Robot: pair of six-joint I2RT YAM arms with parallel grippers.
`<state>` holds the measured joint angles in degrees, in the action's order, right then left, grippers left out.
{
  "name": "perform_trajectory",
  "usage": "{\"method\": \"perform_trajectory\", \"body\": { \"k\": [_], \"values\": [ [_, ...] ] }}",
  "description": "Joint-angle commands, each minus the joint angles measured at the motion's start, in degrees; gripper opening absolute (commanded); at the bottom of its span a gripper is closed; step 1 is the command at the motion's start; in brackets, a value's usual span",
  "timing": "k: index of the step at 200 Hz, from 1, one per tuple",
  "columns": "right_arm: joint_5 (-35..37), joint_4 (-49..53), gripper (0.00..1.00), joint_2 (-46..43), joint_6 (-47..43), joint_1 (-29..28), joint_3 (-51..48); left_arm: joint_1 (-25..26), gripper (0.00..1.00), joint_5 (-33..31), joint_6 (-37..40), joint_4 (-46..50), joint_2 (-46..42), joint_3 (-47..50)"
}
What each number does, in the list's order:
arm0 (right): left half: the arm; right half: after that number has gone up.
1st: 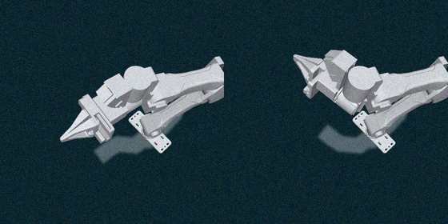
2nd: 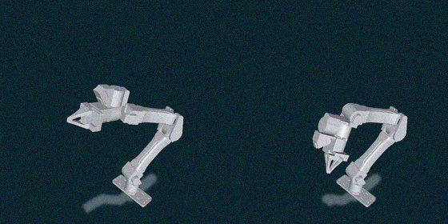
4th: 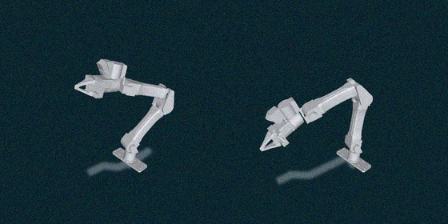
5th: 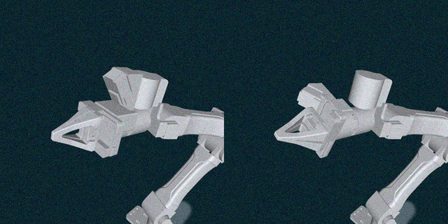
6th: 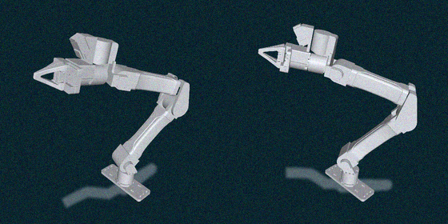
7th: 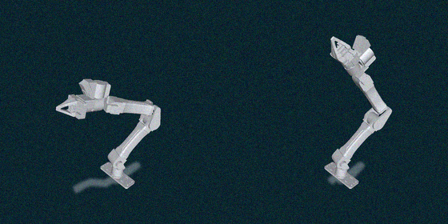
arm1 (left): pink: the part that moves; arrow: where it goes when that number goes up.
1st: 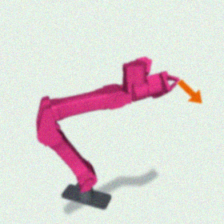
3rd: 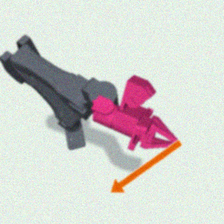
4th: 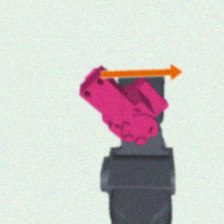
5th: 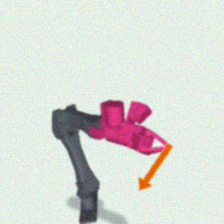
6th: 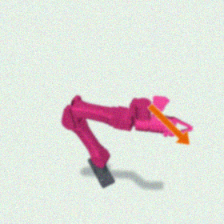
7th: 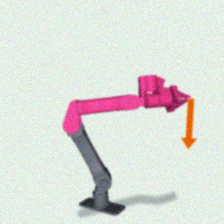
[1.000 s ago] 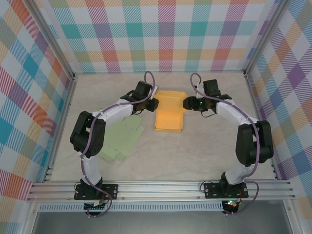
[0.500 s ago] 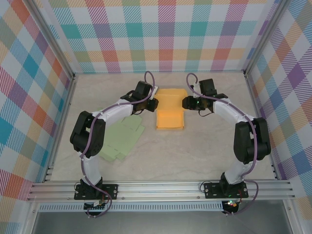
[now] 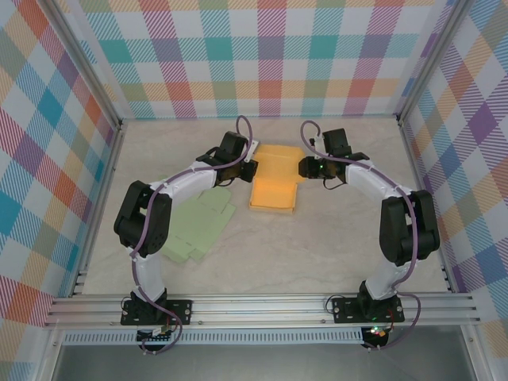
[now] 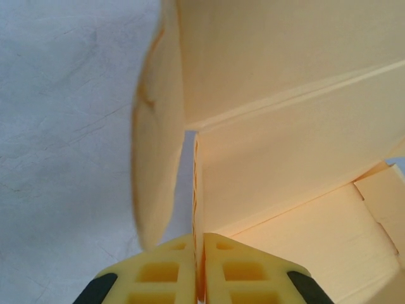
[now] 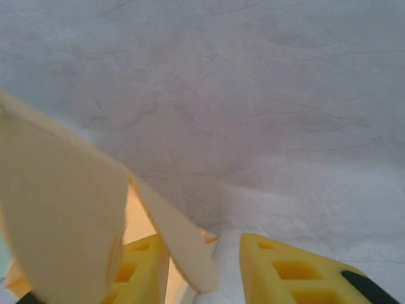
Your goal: Fold the paper box
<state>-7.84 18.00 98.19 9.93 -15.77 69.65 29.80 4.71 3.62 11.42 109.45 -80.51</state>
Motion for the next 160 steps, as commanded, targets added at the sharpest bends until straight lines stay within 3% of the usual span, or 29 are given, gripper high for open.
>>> {"method": "perform_trajectory", "body": {
  "k": [1,24,54,81,113,160],
  "values": [
    [6.0,-1.7,0.43,-3.1,-4.1,-0.1,-1.7,-0.5,0.1,1.3,2.4,-0.4,-0.3,-0.3],
    [4.9,-3.1,0.52,-3.9,-5.0,0.2,-2.6,-0.5,0.11,1.1,3.0,-0.1,-0.1,-0.7],
    [1.3,-3.3,0.52,-2.3,-4.5,0.3,-0.9,-0.4,0.11,1.1,3.0,0.2,0.1,-1.0],
    [-1.0,-3.3,0.41,0.2,-3.0,0.3,1.0,-0.5,0.11,1.2,2.2,-0.1,-0.1,-0.9],
    [-4.0,-3.7,0.18,0.8,-0.8,-0.2,1.6,-0.3,0.11,1.0,-0.8,-0.2,-0.5,-1.0],
    [-0.2,-3.7,0.05,0.7,0.3,-2.9,2.2,2.5,0.11,-3.4,-8.7,-1.6,-1.7,-1.5]
  ]
}}
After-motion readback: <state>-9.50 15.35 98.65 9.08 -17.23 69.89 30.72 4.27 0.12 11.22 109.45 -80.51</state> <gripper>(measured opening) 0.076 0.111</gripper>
